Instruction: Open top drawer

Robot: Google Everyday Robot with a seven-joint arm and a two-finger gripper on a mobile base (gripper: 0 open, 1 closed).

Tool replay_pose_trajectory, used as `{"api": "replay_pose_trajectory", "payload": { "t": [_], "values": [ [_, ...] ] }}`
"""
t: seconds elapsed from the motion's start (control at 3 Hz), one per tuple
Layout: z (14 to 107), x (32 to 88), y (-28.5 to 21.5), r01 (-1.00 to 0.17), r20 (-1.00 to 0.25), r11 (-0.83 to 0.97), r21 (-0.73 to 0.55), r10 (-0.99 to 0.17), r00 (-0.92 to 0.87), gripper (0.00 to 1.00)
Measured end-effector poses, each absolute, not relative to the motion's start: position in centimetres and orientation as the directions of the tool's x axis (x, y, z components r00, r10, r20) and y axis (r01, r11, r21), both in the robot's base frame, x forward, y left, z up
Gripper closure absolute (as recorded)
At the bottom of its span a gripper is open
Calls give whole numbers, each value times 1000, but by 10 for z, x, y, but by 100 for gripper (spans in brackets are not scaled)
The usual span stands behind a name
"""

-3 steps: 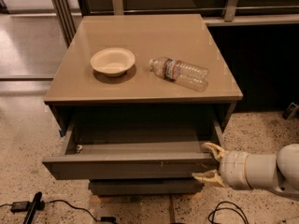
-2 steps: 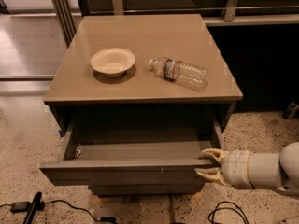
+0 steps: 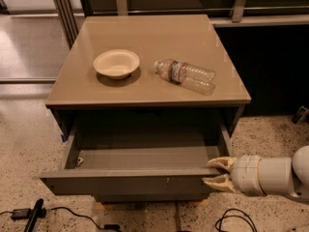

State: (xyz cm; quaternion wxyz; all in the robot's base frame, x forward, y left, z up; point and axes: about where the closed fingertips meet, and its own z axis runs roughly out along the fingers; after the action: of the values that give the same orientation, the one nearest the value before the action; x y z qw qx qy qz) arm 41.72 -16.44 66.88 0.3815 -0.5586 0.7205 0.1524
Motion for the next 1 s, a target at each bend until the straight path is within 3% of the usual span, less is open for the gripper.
{"api": "replay_pose_trajectory", "payload": {
  "t": [0.33,0.67,1.0],
  "values": [
    [671,406,-167,-920,-719,333,-205,-689,-89,100],
    [671,406,-167,-920,-719,333,-205,-689,-89,86],
    [671,406,-167,-920,-719,333,-205,-689,-89,63]
  ]
}}
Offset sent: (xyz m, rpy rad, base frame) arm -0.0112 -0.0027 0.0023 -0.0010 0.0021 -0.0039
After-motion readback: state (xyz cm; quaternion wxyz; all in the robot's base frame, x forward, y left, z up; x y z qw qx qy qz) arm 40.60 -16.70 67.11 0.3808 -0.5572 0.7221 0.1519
